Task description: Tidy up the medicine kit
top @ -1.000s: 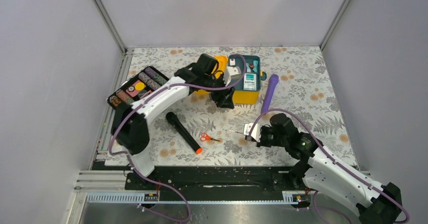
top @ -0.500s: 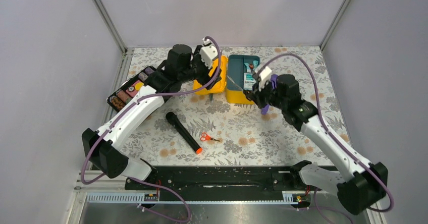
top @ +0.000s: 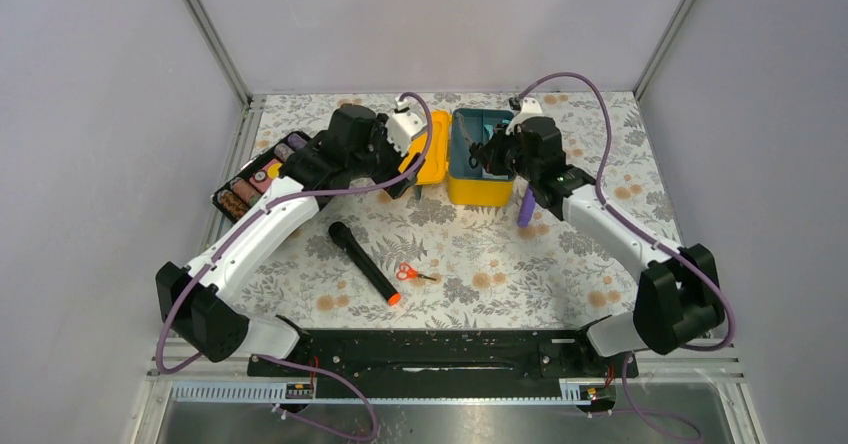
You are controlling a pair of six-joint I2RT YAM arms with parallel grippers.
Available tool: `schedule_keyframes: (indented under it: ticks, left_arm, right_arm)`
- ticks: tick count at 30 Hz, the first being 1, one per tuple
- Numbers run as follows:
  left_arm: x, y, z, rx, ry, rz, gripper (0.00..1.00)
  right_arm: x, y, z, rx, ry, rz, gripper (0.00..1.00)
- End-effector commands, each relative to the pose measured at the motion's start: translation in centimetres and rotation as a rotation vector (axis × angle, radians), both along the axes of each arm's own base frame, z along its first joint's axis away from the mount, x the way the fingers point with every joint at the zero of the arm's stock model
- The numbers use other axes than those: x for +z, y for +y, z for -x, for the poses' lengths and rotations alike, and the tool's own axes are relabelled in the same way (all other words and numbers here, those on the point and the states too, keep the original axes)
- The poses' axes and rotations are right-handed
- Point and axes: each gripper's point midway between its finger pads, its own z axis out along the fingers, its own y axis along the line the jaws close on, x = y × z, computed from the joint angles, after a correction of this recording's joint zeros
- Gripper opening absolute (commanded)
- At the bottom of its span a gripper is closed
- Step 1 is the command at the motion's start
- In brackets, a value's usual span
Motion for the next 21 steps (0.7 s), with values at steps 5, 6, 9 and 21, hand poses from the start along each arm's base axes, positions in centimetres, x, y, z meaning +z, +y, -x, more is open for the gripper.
schedule_keyframes:
  ticks: [5,6,9,21]
  left_arm:
    - [-1.4,1.2,3.1,-0.097,0.077,-0.08,0.77]
    - [-1.5,1.2,3.1,-0.099,0.085,-0.086,0.77]
    - [-1.2,1.1,2.8,-0.105,0.08,-0.094,0.77]
    - [-1.3,1.4,2.9,-0.106,0.065,-0.111,0.77]
  right_arm:
    - [2.6,-0.6,-5.4,-0.256,0.0,-0.149,0.0]
    - [2.2,-0.5,-5.7,-0.265,0.013,-0.149,0.0]
    - [1.0,-0.4,-6.3,-0.3,0.066,-0.155,0.0]
    - [-4.8,-0.4,-7.3,-0.394,0.265,-0.111,0.0]
